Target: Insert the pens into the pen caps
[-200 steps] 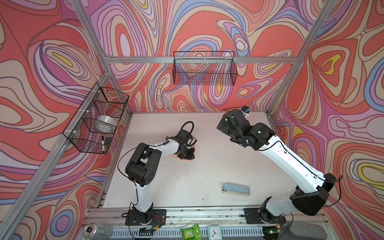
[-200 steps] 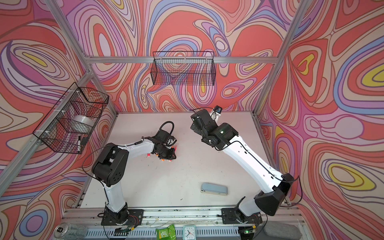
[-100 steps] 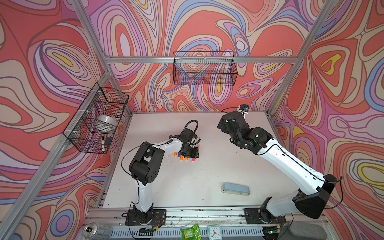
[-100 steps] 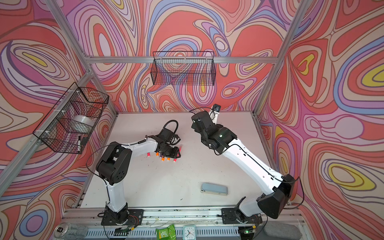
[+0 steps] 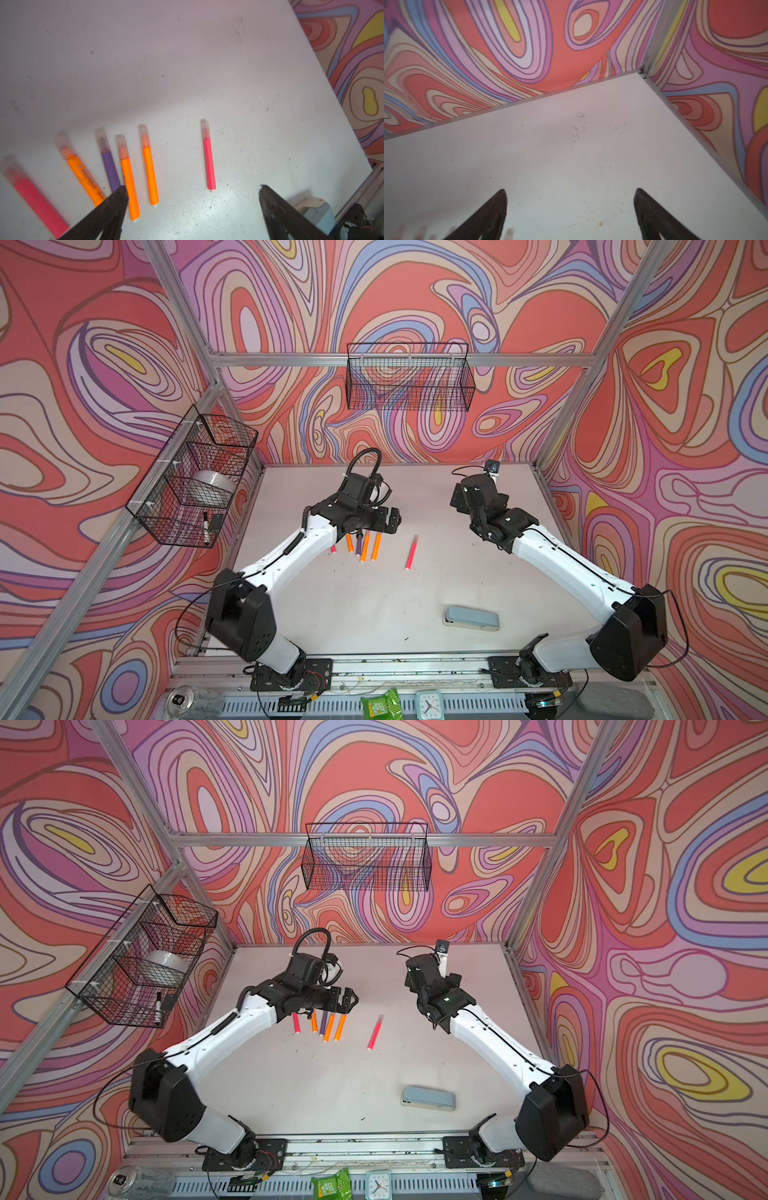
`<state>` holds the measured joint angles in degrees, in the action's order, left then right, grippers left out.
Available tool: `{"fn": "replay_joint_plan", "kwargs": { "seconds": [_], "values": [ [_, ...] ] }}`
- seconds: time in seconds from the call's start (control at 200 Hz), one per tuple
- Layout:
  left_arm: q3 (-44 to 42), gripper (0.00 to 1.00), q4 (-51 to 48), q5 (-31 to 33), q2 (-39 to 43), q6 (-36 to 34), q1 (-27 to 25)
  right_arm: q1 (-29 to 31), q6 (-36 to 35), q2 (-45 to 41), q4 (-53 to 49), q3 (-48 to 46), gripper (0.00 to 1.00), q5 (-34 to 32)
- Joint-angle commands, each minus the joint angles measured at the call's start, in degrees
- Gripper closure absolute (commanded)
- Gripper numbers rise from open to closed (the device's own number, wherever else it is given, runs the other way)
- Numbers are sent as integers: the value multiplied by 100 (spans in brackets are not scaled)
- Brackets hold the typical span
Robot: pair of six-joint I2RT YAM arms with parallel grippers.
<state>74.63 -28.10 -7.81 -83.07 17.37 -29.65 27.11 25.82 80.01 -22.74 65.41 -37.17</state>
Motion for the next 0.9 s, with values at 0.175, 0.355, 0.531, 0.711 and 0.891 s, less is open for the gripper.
{"fn": "replay_joint_plan", "kwargs": {
  "seconds": [0.175,0.355,0.531,0.711,0.891],
  "values": [
    [-1713,0,824,3348,2515,-270,-11,-776,-1719,-918,1940,-2550,2,544],
    [-4118,0,2783,4501,4316,-1987,14,-1066,-2104,-1661,2595,-3814,2,1080],
    [-4993,0,1934,4321,5032,-1267,614,-1233,-2446,-1457,3754,-4494,2,1735],
    [-6088,0,3074,4766,4525,-1034,679,-1630,-2594,-709,4902,-4394,2,2316],
    [-6170,0,4668,4555,3133,-1038,1236,-2282,-2491,516,5608,-3721,2,2969]
  ]
}}
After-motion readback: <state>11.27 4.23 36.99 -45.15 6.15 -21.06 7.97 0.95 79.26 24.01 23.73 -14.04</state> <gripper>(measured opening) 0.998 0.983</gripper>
